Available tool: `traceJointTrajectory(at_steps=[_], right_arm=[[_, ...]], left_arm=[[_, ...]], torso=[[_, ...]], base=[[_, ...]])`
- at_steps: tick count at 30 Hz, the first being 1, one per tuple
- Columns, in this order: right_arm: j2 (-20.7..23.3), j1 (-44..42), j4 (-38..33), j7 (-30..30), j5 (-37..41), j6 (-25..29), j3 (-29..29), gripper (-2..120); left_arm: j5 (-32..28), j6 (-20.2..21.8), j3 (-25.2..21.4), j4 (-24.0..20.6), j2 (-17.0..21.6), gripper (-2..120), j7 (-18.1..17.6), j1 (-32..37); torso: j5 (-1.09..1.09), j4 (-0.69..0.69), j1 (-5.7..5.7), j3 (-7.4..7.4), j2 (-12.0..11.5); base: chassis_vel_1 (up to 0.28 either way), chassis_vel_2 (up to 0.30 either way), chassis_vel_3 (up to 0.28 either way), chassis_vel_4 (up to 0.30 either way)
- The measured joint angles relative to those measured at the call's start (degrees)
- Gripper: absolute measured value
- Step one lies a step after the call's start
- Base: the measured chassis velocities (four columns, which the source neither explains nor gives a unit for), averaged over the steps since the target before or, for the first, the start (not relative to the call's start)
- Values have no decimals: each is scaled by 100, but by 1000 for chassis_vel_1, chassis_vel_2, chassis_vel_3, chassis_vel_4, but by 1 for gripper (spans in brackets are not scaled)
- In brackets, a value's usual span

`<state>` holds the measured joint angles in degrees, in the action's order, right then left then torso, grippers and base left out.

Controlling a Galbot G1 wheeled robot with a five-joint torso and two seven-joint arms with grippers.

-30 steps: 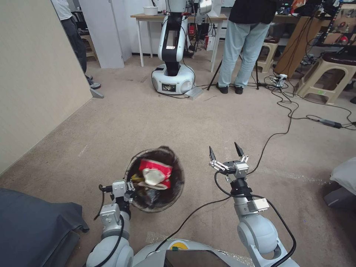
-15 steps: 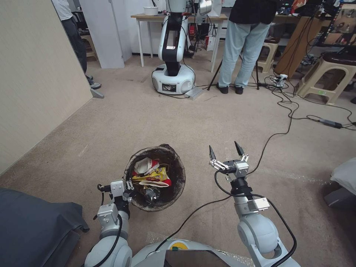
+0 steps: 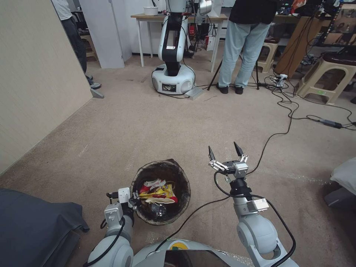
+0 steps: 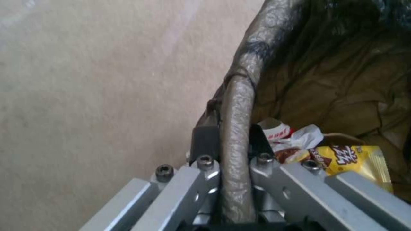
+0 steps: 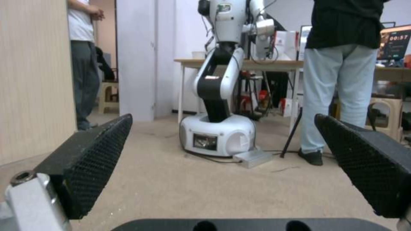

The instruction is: Pick up the trash bin, then pick up the garbage from the floor and place it into the trash bin.

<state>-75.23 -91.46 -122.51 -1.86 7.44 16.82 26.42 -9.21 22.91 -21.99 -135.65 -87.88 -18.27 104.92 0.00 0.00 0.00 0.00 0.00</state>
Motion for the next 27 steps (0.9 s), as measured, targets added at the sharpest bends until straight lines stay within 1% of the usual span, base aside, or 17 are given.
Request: traceJointTrajectory(at_steps=[1, 3, 4, 5, 6, 11, 13, 16, 17, 19, 20, 23, 24, 25, 27], right_arm=[[0, 0, 0, 0, 0, 0, 0, 100], [-16, -6, 0, 13, -2, 13, -7, 100], [-19, -10, 4, 20, -4, 24, -10, 100], [-19, -10, 4, 20, -4, 24, -10, 100], [-24, -17, 14, 29, -9, 42, -12, 100], [-47, -32, 42, 57, -28, 89, -26, 100], [-54, -32, 49, 65, -30, 97, -26, 100], [-67, -55, 68, 101, -50, 144, -37, 100], [-67, -55, 68, 101, -50, 144, -37, 100], [-77, -63, 79, 113, -58, 173, -39, 100], [-77, -63, 79, 113, -58, 173, -39, 100], [-78, -96, 79, 134, -67, 196, -40, 100], [-78, -96, 79, 134, -67, 196, -40, 100], [-78, -106, 83, 152, -70, 210, -41, 100], [-83, -109, 91, 169, -78, 222, -45, 100]], left_arm=[[0, 0, 0, 0, 0, 0, 0, 0], [-125, 339, -26, 116, 15, 0, 4, -34], [-168, 416, -33, 151, 17, 0, 9, -46], [-168, 416, -33, 151, 17, 0, 9, -46], [-272, 547, -27, 215, 17, 0, 30, -71], [-547, 844, -8, 396, 19, 0, 90, -115], [-604, 889, 3, 436, 19, 1, 92, -124], [-732, 979, 27, 543, 1, 15, 98, -179], [-732, 979, 27, 543, 1, 15, 98, -179], [-794, 991, 34, 632, -11, 25, 102, -223], [-794, 991, 34, 632, -11, 25, 102, -223], [-814, 976, 30, 703, -22, 39, 124, -258], [-814, 976, 30, 703, -22, 39, 124, -258], [-825, 947, 27, 729, -24, 45, 156, -274], [-841, 886, 15, 761, -25, 52, 202, -300]], torso=[[0, 0, 0, 0, 0], [0, 0, 0, 0, 0], [0, 0, 0, 0, 0], [0, 0, 0, 0, 0], [0, 0, 0, 0, 0], [0, 0, 0, 0, 0], [0, 0, 0, 0, 0], [0, 0, 0, 0, 0], [0, 0, 0, 0, 0], [0, -1, 0, 0, 0], [0, -1, 0, 0, 0], [0, 0, 0, 0, 0], [0, 0, 0, 0, 0], [0, 0, 0, 0, 0], [0, 0, 0, 0, 0]], base=[[0, 0, 0, 0], [0, 0, 0, 0], [0, 0, 0, 0], [0, 0, 0, 0], [0, 0, 0, 0], [0, 0, 0, 0], [0, 0, 0, 0], [0, 0, 0, 0], [0, 0, 0, 0], [0, 0, 0, 0], [0, 0, 0, 0], [0, 0, 0, 0], [0, 0, 0, 0], [0, 0, 0, 0], [0, 0, 0, 0]])
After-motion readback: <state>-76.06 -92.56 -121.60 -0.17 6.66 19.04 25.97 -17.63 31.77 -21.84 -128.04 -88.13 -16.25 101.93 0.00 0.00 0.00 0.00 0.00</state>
